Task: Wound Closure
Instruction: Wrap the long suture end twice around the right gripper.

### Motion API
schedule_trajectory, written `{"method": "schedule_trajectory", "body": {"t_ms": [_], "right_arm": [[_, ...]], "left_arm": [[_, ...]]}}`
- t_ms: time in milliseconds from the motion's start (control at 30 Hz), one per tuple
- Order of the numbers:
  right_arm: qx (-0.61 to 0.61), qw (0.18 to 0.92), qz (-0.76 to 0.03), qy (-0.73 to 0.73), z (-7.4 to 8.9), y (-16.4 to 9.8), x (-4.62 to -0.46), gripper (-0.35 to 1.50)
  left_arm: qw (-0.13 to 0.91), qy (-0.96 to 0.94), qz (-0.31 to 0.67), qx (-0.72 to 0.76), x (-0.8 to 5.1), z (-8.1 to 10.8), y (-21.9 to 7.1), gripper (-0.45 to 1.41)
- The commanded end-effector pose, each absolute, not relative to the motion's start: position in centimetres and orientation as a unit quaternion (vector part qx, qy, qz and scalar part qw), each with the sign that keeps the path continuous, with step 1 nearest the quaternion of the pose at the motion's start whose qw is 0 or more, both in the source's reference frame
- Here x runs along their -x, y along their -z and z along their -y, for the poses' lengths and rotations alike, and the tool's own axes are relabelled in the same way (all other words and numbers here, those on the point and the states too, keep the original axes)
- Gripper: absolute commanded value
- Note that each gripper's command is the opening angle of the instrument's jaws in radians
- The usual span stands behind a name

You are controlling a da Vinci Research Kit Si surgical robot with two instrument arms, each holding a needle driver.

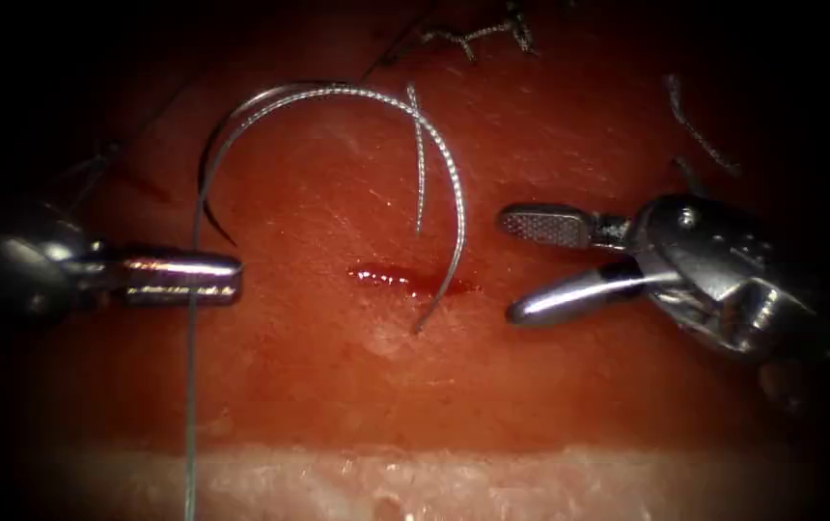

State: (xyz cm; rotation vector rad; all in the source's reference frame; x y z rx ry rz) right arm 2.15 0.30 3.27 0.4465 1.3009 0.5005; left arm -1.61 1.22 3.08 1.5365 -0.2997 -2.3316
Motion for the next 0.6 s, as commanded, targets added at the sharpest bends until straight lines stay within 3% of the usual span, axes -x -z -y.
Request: {"method": "schedule_trajectory", "body": {"t_ms": [33,67,133,200,600], "right_arm": [[-0.178,0.763,-0.586,-0.209,-0.41,-3.45,-2.19,1.16],[-0.166,0.775,-0.578,-0.196,-0.46,-3.49,-2.21,1.03],[-0.134,0.792,-0.571,-0.172,-0.56,-3.56,-2.24,0.58],[-0.117,0.795,-0.572,-0.165,-0.63,-3.62,-2.24,-0.35],[-0.134,0.765,-0.579,-0.249,-0.57,-3.88,-2.61,-0.35]], "left_arm": [[0.167,0.818,0.105,-0.541,1.67,-1.25,-3.14,-0.45],[0.167,0.818,0.106,-0.540,1.68,-1.25,-3.15,-0.45],[0.168,0.817,0.105,-0.541,1.70,-1.24,-3.17,-0.45],[0.169,0.816,0.104,-0.542,1.73,-1.23,-3.19,-0.45],[0.123,0.827,0.081,-0.543,2.03,-1.19,-3.53,-0.45]]}}
